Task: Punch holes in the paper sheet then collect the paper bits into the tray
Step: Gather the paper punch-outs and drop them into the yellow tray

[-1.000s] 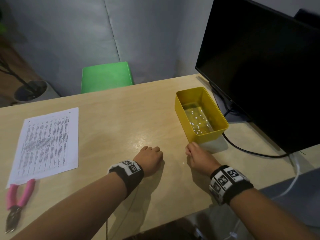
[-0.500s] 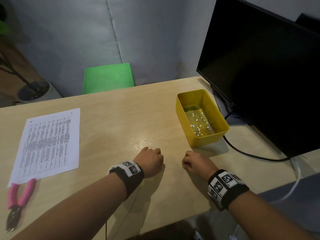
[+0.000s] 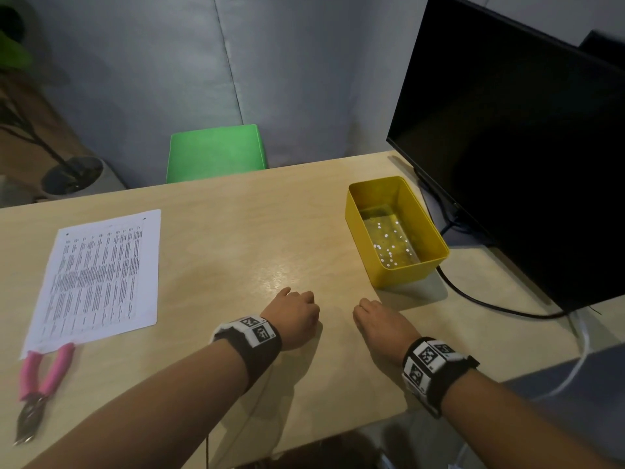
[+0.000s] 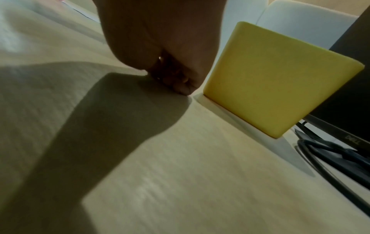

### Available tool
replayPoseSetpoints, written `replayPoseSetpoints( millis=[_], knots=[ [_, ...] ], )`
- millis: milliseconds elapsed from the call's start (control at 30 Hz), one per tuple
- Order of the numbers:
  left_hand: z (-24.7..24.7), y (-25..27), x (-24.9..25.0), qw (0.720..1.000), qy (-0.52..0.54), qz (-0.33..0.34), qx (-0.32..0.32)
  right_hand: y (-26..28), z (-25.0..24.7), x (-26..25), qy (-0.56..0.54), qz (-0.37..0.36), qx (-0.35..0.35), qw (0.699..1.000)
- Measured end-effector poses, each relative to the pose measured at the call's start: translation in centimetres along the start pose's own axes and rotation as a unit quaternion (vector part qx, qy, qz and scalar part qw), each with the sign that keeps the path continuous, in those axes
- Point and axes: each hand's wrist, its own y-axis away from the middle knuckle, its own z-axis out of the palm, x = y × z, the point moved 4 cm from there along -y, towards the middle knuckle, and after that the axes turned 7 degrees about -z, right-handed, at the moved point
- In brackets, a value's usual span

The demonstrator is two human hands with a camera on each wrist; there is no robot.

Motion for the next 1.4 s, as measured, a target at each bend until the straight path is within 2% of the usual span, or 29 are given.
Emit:
replayPoseSetpoints(
  millis=[67, 133, 233, 500, 1000, 1233, 1400],
  knots=[
    [0.0, 0.0, 0.0, 1.000, 0.003, -0.001, 0.003, -0.1, 0.0, 0.1, -0.021, 0.009, -0.009, 1.000],
    [0.1, 0.0, -0.1, 1.000, 0.008, -0.005, 0.008, 0.0, -0.7, 0.3, -0.087, 0.025, -0.015, 0.996],
    [0.2, 0.0, -0.2, 1.000, 0.012, -0.006, 0.010, 0.5, -1.3, 0.8, -0.157, 0.037, 0.001, 0.987],
    [0.1, -0.2, -0.2, 1.000, 0.006, -0.005, 0.007, 0.8, -1.7, 0.9, -0.212, 0.050, 0.033, 0.975],
    [0.1, -0.3, 0.2, 0.999, 0.011, -0.013, -0.030, 1.3, -1.2, 2.0, -0.189, -0.004, 0.098, 0.977],
    [1.0, -0.3, 0.4, 0.997, -0.069, 0.009, -0.032, 0.7, -0.4, 0.6, -0.067, 0.027, 0.035, 0.997],
    [1.0, -0.2, 1.3, 0.995, -0.092, 0.030, -0.016, 0.2, -2.2, 0.4, -0.151, 0.050, 0.047, 0.986]
  ],
)
